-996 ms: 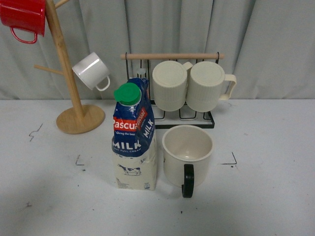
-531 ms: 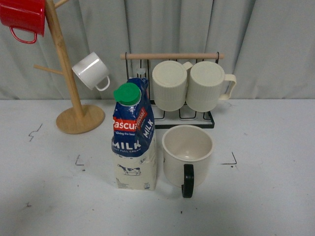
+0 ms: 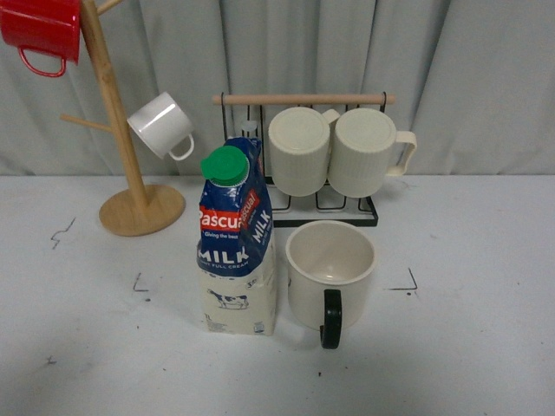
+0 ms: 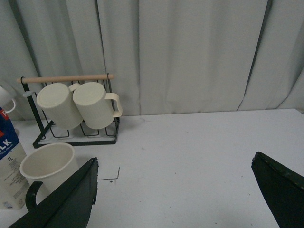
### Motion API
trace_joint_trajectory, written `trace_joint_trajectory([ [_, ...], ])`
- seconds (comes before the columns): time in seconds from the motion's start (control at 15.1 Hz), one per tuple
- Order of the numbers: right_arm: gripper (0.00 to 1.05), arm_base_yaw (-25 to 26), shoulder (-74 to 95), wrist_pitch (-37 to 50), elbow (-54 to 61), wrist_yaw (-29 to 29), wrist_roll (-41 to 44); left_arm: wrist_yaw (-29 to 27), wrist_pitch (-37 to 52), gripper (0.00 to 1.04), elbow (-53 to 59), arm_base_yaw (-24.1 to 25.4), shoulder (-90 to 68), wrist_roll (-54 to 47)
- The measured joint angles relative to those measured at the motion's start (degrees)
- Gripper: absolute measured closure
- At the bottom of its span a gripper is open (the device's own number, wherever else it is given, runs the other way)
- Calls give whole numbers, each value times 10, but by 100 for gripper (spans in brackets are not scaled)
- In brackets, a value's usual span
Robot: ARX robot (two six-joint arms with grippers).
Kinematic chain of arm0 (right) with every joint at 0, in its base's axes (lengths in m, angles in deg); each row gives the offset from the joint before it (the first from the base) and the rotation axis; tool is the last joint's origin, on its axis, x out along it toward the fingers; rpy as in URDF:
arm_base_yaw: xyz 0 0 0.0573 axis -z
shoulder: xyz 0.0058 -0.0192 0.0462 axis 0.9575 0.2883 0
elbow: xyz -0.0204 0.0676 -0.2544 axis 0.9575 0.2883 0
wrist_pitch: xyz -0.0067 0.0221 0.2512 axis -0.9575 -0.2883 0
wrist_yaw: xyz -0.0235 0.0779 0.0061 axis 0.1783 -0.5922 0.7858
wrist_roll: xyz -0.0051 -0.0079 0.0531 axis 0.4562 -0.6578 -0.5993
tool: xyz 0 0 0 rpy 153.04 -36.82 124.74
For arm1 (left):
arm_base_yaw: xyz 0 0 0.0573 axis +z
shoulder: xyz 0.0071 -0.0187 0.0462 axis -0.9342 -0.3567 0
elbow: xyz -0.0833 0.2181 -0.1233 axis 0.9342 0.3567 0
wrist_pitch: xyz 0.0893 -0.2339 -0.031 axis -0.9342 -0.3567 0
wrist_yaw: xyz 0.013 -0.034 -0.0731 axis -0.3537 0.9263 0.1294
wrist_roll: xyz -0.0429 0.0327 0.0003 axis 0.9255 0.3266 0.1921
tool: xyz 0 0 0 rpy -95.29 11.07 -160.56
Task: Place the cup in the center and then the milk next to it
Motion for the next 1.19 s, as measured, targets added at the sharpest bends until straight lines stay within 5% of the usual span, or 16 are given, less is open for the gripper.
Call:
trace_joint_trajectory([
  [0.53, 6, 0, 0, 0, 0, 0, 0, 0, -2, 5, 0, 0, 0, 0],
  [1.19, 6, 0, 0, 0, 0, 0, 0, 0, -2, 7, 0, 0, 0, 0],
])
